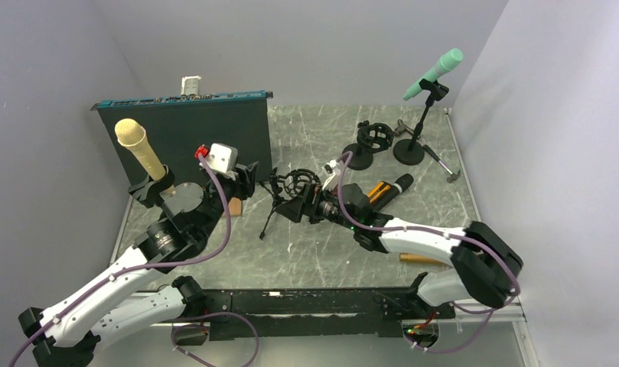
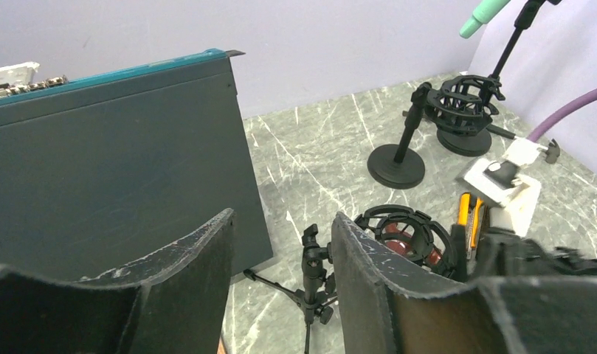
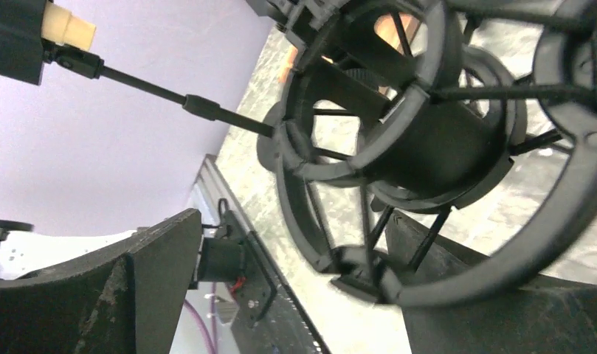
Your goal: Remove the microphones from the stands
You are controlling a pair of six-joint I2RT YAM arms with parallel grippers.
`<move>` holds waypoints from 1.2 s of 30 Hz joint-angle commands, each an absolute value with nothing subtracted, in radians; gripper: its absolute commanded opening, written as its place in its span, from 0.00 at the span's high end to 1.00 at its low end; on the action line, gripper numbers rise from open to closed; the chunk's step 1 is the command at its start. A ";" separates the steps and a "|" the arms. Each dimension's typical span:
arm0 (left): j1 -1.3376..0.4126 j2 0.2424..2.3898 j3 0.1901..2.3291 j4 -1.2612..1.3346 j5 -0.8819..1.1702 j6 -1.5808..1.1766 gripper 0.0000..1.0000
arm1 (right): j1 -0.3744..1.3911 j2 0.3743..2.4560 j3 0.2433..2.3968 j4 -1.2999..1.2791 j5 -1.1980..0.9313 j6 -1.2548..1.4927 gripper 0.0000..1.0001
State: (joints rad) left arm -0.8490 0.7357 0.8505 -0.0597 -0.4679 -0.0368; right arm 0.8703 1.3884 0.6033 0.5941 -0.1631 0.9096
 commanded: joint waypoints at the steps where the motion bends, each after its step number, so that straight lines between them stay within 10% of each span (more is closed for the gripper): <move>1: -0.847 0.765 0.829 -0.008 -0.466 -0.051 0.44 | 0.873 1.234 0.669 0.380 -0.068 0.720 0.03; 28: -0.848 1.055 0.395 0.268 -0.468 -0.638 0.42 | 0.868 0.598 0.496 0.011 0.086 0.594 0.00; 36: -0.848 1.426 0.531 0.421 -0.459 -0.597 0.60 | 0.867 0.475 0.485 -0.109 0.093 0.612 0.00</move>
